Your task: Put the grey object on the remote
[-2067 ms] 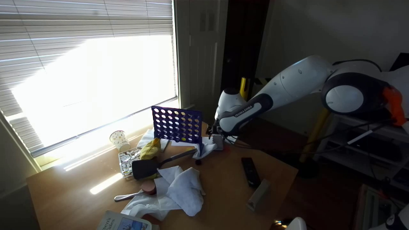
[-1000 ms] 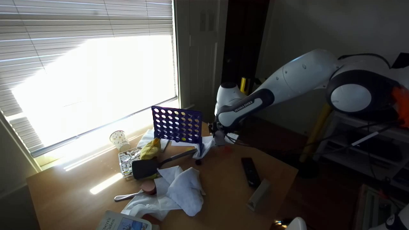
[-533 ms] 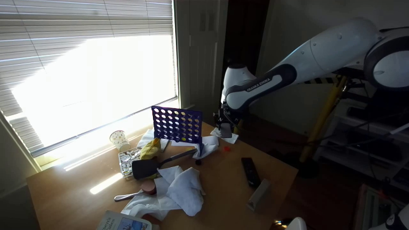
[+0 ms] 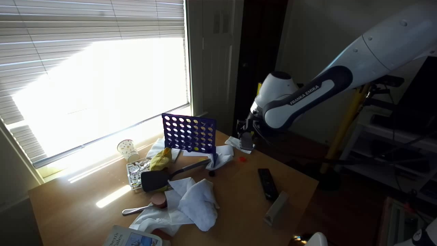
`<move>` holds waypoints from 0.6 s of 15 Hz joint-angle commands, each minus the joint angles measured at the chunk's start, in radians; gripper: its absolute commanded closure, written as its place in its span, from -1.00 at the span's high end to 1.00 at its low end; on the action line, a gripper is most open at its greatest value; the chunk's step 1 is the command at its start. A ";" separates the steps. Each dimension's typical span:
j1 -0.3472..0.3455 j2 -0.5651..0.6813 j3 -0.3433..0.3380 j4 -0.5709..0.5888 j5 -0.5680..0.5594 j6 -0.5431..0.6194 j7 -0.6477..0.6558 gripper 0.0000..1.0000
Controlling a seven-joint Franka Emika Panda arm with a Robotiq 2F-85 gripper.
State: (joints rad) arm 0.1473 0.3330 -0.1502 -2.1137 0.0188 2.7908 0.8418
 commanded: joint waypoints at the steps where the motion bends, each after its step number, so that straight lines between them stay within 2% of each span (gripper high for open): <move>1: -0.006 -0.101 0.012 -0.148 0.021 0.026 -0.001 -0.28; 2: -0.013 -0.107 0.016 -0.145 0.019 -0.016 -0.016 -0.28; 3: -0.008 -0.048 0.007 -0.093 -0.001 0.022 -0.001 -0.28; 4: -0.009 -0.054 0.008 -0.102 -0.003 0.020 -0.001 0.22; 6: -0.009 -0.053 0.008 -0.102 -0.003 0.020 -0.001 0.22; 7: 0.006 -0.039 -0.018 -0.093 -0.042 0.034 0.023 -0.28; 9: 0.005 -0.063 -0.008 -0.145 -0.045 0.058 -0.002 -0.28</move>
State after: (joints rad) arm 0.1463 0.2815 -0.1531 -2.2173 0.0059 2.8129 0.8387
